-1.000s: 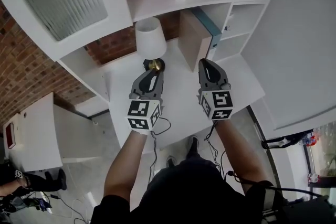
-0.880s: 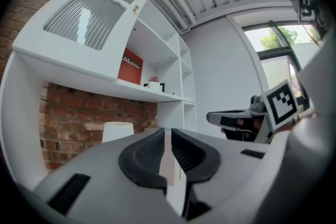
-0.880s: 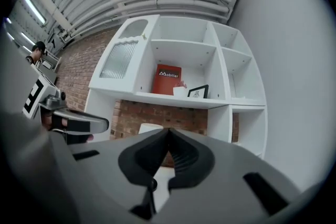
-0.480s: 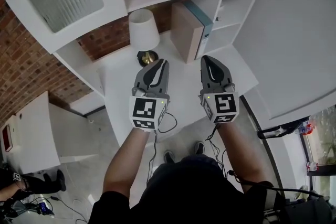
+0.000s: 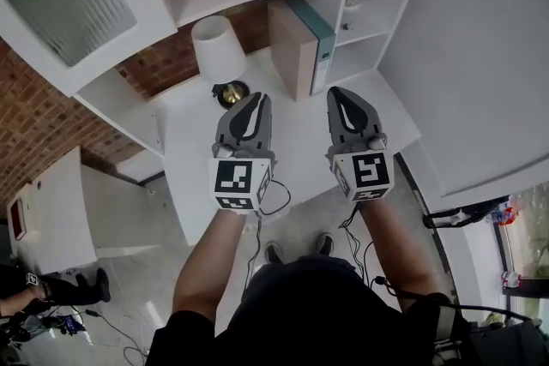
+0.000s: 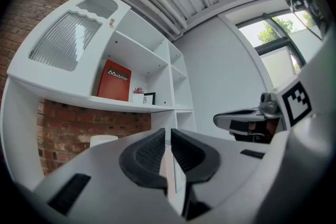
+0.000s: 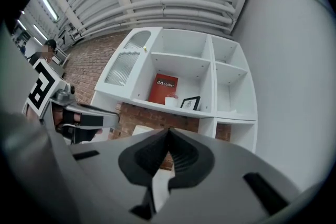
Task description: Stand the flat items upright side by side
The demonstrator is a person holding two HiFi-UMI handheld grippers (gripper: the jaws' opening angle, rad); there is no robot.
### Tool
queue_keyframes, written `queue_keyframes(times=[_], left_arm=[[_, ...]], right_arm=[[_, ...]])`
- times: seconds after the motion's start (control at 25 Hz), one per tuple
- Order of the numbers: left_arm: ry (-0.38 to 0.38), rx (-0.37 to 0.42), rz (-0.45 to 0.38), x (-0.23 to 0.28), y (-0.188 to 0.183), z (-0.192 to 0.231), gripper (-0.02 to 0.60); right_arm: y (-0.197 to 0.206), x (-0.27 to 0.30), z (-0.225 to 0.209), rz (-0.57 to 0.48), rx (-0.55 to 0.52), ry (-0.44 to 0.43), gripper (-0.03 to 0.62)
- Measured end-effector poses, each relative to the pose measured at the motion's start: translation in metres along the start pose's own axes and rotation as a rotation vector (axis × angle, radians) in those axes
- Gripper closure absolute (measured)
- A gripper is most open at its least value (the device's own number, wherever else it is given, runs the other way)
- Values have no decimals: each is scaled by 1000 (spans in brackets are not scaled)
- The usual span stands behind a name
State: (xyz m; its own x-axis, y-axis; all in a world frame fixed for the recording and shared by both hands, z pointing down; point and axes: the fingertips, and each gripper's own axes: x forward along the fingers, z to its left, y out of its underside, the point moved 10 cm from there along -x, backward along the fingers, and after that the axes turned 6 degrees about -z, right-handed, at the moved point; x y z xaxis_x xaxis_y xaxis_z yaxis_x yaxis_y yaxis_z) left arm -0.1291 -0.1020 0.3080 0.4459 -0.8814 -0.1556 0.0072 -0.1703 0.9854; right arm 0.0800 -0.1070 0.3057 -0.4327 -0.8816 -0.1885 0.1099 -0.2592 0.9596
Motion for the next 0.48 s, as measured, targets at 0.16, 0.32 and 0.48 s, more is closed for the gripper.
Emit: queue_keyframes(times=[0.16, 0.32, 0.48], left_arm=[[-32, 14, 23, 6, 4, -9, 547], [-67, 18, 25, 8, 3, -13, 546], [-92, 3, 31, 7, 7, -16, 546]], right_arm=[[11, 0, -15, 5, 21, -21, 594], [13, 1, -21, -5, 34, -50, 594], [16, 0, -26, -12, 38, -64, 594]])
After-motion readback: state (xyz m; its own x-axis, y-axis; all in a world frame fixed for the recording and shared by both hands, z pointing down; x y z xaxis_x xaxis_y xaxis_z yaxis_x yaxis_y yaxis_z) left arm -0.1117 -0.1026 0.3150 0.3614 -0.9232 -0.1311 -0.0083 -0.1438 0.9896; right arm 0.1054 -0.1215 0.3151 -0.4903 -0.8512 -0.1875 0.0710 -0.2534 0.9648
